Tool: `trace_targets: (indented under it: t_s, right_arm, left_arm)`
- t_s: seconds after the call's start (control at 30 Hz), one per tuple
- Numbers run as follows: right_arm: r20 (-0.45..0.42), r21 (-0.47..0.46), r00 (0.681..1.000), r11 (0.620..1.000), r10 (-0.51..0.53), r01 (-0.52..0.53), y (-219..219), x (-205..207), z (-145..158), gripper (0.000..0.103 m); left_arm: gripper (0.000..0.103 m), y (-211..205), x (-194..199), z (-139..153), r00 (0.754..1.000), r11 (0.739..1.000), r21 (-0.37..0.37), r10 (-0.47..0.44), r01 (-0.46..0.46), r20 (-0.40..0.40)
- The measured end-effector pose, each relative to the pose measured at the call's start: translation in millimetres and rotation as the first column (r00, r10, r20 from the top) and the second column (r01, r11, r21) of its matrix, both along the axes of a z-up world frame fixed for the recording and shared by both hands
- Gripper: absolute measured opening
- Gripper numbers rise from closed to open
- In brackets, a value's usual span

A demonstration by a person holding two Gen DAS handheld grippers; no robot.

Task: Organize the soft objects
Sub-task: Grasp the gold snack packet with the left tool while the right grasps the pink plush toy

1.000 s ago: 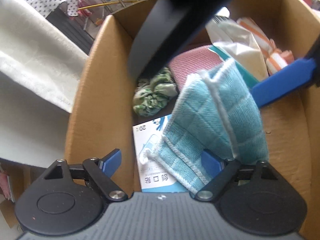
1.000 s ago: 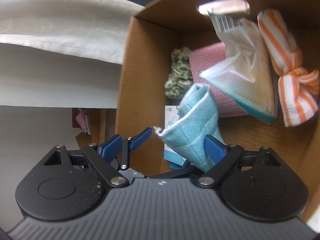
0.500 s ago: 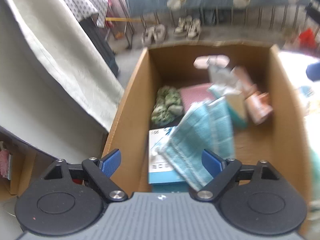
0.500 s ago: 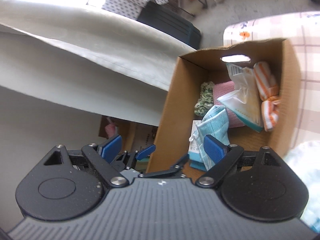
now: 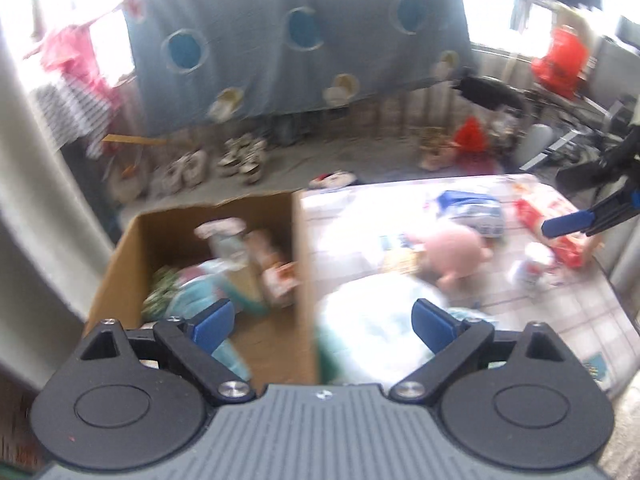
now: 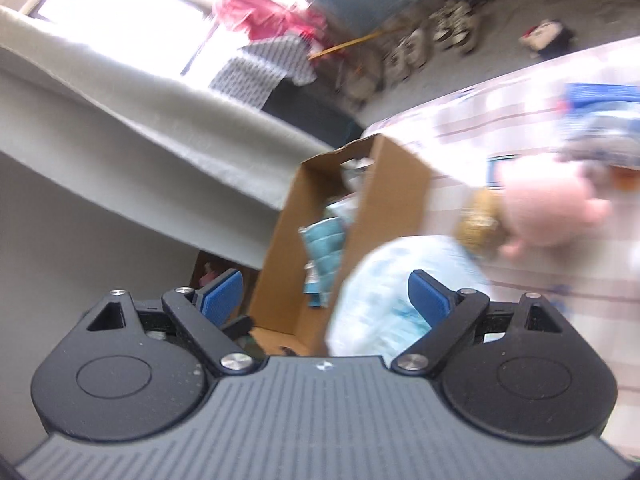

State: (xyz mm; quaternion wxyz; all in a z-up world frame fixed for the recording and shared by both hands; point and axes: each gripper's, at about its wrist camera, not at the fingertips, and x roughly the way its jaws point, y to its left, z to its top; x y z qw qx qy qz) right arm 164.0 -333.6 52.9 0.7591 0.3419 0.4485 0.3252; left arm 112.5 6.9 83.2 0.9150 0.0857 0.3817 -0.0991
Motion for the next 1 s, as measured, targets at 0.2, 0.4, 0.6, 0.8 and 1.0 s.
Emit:
trace_targets:
  t_s: [0.2, 0.4, 0.6, 0.8, 1.0]
  right_arm:
    - [-0.002, -0.041, 0.996, 0.996, -0.084, 0.084, -64.9, -38.4, -33.1, 0.090]
    - [0.024, -0.096, 0.995, 0.990, -0.100, 0.102, -83.1, -46.0, -61.8, 0.090]
    - [0.110, -0.242, 0.993, 0.968, -0.035, 0.061, -54.6, -11.2, -67.2, 0.090]
    - [0.154, -0.469, 0.980, 0.882, 0.124, -0.038, -9.5, 35.2, -78.9, 0.090]
    - [0.138, -0.588, 0.965, 0.802, 0.221, -0.099, 18.9, 70.2, -100.8, 0.090]
  left_arm:
    - [0.098, -74.1, 24.0, -14.9, 0.994, 0.993, 0.047, -0.104, 0.106, -0.031]
    - [0.098, -118.8, 65.4, -33.3, 0.989, 0.989, 0.073, -0.123, 0.129, -0.077]
    - [0.097, -142.6, 130.1, -72.3, 0.984, 0.952, 0.267, -0.115, 0.148, -0.136]
    - [0.092, -135.0, 186.7, -117.7, 0.943, 0.938, 0.279, -0.115, 0.207, -0.313]
    - [0.089, -131.7, 214.5, -145.2, 0.898, 0.944, 0.227, -0.127, 0.240, -0.422]
